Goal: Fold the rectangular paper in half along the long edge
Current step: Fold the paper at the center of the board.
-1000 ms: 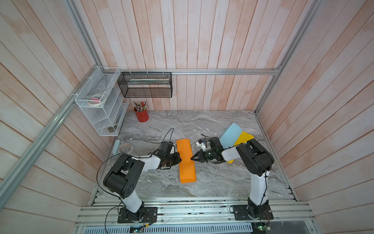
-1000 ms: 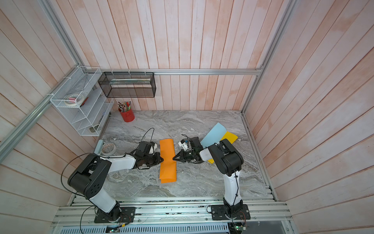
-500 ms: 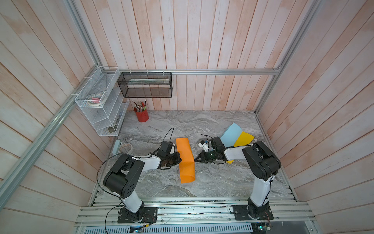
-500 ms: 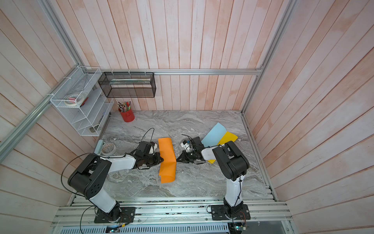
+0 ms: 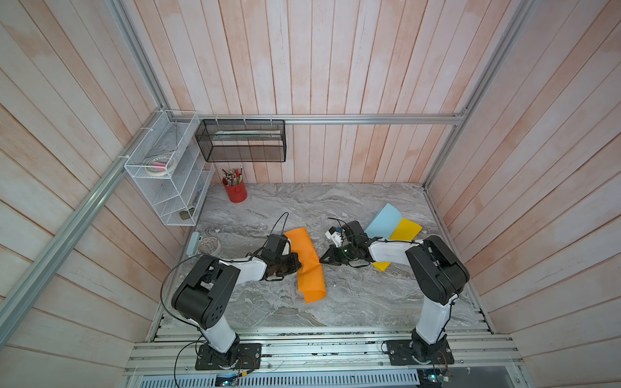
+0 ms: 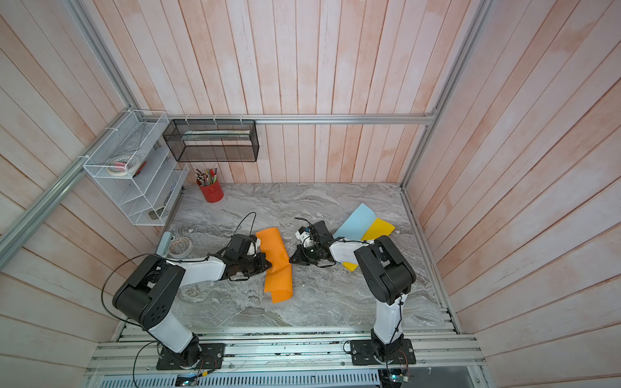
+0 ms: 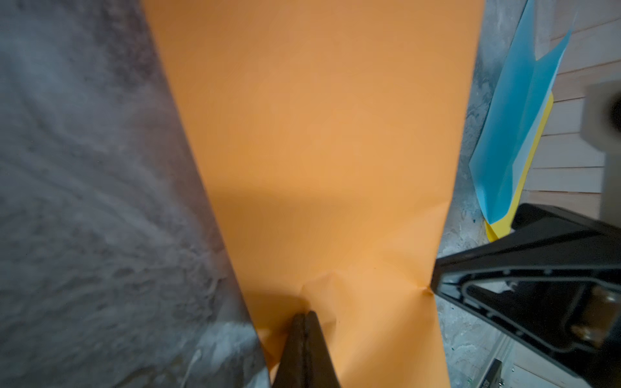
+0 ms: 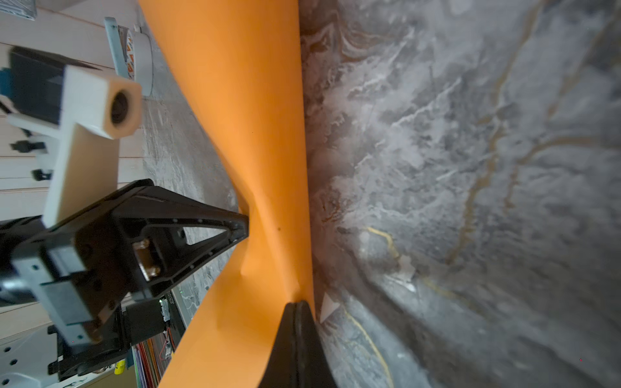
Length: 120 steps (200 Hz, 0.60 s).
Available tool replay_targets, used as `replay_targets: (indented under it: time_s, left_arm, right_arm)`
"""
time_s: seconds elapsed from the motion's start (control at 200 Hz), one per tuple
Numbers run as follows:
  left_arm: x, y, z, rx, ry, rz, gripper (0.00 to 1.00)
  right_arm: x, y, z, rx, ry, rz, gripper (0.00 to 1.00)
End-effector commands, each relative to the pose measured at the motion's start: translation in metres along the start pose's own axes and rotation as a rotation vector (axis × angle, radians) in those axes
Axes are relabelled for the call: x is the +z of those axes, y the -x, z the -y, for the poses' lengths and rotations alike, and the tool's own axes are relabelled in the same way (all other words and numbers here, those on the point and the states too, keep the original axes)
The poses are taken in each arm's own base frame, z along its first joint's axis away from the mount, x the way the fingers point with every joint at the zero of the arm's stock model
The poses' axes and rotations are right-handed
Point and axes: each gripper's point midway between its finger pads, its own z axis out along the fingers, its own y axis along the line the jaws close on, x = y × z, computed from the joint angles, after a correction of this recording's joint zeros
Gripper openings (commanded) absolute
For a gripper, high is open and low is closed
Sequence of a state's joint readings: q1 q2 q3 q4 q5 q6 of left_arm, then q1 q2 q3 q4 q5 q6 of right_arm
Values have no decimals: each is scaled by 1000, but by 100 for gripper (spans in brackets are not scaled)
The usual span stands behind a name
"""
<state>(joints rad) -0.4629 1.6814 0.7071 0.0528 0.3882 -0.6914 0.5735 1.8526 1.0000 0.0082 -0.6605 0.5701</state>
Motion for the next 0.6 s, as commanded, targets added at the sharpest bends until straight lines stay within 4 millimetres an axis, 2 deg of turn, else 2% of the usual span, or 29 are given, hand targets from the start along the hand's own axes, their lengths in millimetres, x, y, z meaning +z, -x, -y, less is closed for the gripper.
replay_targets:
  time_s: [0.0,0.13,0.225,0.415,0.505,0.595]
  left_arm:
    - [8,-27,-28,-27,89,-90,0]
    - [9,-28,-28,-27,89,-92,0]
    - [10,-29,-29,-29,90,-95,0]
    - [11,-29,-28,-27,87,-99,0]
    - [11,-30,-28,-25,91,-102,0]
    - [11,-29,-28,-25,90,-101,0]
  right_arm:
    - [-10,13,-21,-57,4,35,0]
    - [-1,12,-33,-79,49,12,0]
    - [13,7,-30,-69,63,-32,0]
    - [30,0,-2,-27,10,-67,0]
    - [28,-3,17,26,-10,-65,0]
    - [18,-4,41,108,-24,-36,0]
